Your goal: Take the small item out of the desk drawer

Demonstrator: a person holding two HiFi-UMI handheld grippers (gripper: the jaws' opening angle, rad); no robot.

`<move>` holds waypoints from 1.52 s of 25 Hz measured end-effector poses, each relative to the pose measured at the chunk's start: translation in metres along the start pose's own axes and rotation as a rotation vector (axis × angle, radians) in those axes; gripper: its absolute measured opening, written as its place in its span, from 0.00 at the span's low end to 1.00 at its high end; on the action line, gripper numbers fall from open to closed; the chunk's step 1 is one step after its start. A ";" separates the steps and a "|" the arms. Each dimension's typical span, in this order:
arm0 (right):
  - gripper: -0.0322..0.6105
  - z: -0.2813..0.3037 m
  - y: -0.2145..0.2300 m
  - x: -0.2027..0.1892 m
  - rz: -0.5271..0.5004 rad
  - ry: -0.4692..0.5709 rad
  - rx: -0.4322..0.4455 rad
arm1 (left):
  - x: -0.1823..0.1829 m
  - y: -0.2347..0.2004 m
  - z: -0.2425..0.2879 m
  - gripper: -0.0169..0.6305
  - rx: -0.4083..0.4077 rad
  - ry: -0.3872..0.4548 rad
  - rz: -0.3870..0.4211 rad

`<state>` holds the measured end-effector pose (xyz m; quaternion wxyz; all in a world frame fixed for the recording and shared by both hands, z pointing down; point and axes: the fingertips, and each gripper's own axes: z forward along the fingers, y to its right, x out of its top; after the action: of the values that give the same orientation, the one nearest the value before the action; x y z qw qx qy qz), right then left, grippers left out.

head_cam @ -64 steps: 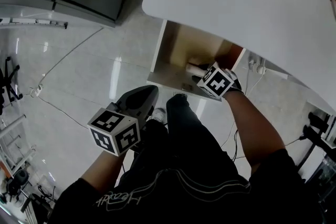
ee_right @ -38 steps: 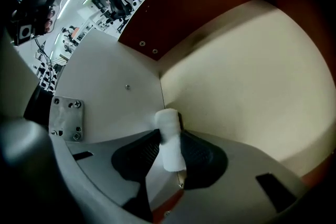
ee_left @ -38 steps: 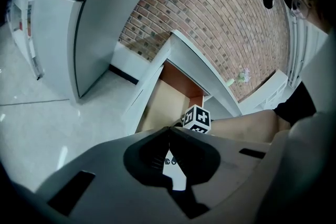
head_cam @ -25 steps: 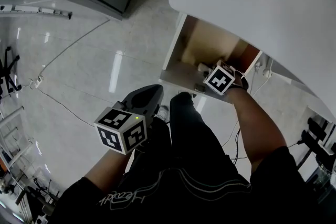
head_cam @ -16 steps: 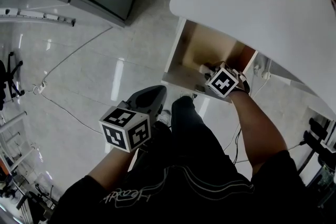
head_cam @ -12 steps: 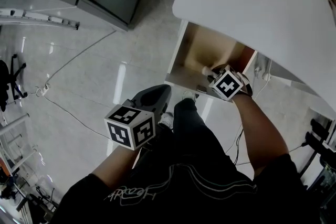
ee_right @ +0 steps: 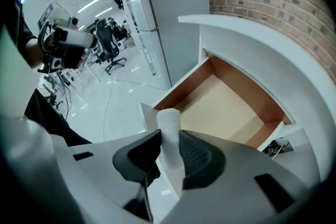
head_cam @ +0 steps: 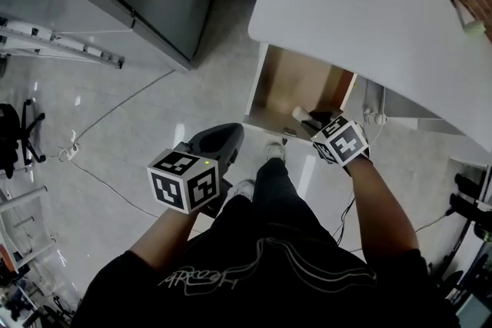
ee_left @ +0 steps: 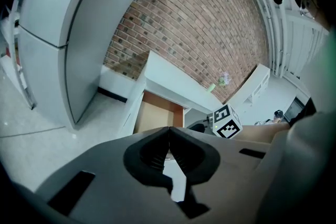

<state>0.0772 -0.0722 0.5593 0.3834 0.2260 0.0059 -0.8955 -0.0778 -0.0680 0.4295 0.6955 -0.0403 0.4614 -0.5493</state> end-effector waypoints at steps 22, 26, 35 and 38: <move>0.24 -0.262 -0.170 0.052 0.322 0.719 -0.002 | 0.023 0.149 -0.143 0.06 -0.301 0.068 0.265; 0.24 -0.299 -0.193 0.057 0.354 0.842 0.035 | 0.023 0.176 -0.165 0.06 -0.357 0.094 0.297; 0.24 -0.339 -0.226 0.047 0.371 0.967 0.025 | 0.012 0.210 -0.194 0.06 -0.416 0.130 0.331; 0.24 -0.346 -0.231 0.044 0.368 0.988 0.016 | 0.012 0.213 -0.200 0.06 -0.417 0.138 0.338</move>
<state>0.0300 0.1245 0.1930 0.4839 0.6216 0.1393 -0.6000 -0.0607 0.0964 0.1878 0.7208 -0.0674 0.6110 -0.3202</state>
